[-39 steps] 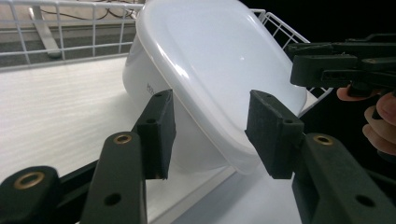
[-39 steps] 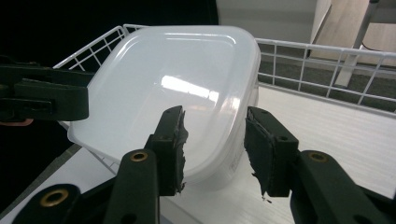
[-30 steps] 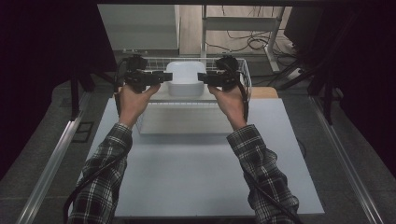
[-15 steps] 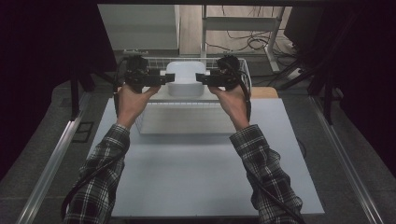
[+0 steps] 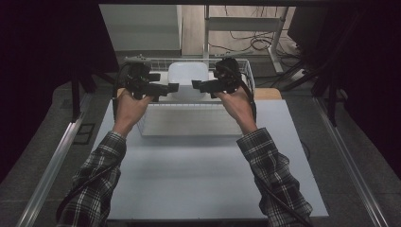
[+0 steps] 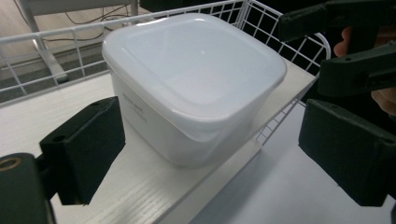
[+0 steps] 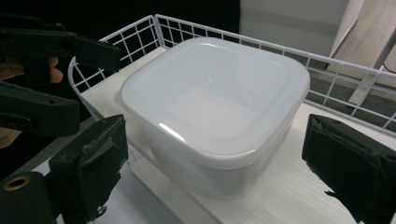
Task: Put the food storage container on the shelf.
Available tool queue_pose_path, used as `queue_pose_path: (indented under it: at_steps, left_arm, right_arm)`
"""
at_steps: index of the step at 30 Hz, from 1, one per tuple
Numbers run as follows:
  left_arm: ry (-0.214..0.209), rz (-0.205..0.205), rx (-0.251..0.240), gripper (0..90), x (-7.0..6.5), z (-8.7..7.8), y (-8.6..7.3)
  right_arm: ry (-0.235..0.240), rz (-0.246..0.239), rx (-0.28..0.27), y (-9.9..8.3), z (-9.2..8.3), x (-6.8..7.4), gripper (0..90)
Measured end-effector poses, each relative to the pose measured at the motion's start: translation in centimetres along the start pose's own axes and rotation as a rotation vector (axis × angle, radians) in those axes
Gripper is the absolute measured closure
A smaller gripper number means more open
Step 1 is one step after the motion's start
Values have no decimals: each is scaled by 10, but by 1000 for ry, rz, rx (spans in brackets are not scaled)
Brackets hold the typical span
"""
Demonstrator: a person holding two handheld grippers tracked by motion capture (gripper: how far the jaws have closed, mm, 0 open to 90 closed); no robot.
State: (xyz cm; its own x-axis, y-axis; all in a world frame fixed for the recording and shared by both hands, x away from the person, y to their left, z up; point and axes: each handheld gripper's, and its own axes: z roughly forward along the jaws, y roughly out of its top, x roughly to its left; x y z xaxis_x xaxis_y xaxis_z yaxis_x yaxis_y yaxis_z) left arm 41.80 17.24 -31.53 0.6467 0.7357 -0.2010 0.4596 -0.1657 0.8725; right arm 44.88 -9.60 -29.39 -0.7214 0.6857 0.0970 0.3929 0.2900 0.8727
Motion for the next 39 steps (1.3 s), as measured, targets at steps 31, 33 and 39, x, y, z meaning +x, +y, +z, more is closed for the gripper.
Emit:
queue_pose_path:
  at_steps: [31, 33, 39]
  left_arm:
    - [-25, 79, -10, 41, -17, -13, -48]
    - [-25, 84, -9, 41, -19, -14, -52]
    - [-22, 95, -2, 41, -25, -16, -63]
  right_arm:
    - [14, -84, 9, -44, -21, 10, 26]
    - [18, -89, 10, -47, -22, 11, 26]
    - [23, -113, 9, -57, -27, 15, 26]
